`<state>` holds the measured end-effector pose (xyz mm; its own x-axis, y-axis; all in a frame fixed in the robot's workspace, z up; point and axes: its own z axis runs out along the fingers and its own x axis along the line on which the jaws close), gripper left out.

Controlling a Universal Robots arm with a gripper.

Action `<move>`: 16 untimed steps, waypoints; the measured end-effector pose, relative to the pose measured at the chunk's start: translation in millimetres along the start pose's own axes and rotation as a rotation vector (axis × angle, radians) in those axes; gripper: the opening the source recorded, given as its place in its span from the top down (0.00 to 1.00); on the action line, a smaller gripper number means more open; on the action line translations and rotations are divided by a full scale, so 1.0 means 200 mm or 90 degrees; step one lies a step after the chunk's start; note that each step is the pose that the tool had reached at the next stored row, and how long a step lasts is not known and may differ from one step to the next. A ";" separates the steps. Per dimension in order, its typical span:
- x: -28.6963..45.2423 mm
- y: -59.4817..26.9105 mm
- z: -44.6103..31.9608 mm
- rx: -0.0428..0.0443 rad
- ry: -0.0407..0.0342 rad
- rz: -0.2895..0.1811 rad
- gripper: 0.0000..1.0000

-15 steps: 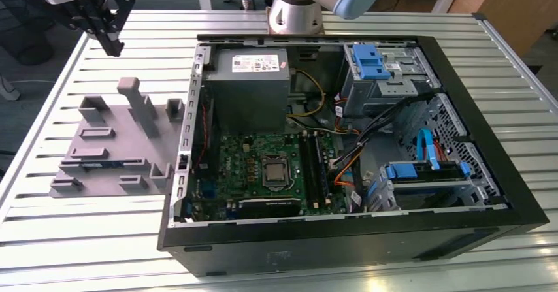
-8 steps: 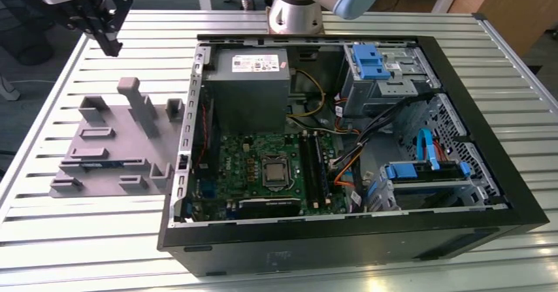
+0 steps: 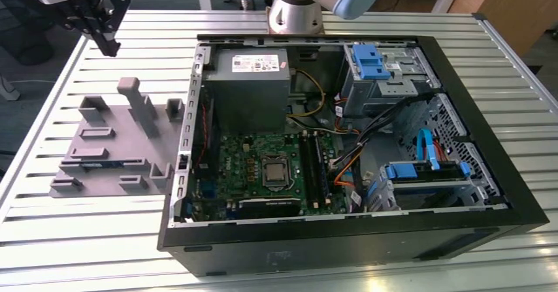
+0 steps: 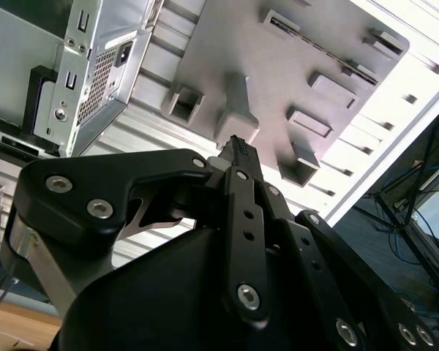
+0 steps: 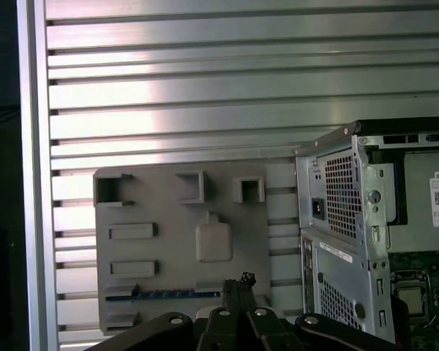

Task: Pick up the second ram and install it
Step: 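Reach for the second ram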

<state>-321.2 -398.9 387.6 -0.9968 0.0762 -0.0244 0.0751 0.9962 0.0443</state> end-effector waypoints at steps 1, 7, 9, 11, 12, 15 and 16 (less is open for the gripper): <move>0.003 0.000 0.000 0.0000 0.0000 0.000 0.89; 0.028 -0.002 -0.001 0.0000 0.0000 0.000 0.89; 0.036 -0.003 -0.001 0.0000 0.0000 0.000 0.89; 0.044 -0.003 -0.001 0.0000 0.0000 0.000 0.89; 0.049 -0.004 -0.001 0.0000 0.0000 0.000 0.89; 0.062 -0.005 -0.002 0.0000 0.0000 0.000 0.89; 0.066 -0.005 -0.002 0.0000 0.0000 0.000 0.89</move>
<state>-334.5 -398.9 387.6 -0.9968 0.0762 -0.0244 0.0751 0.9962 0.0443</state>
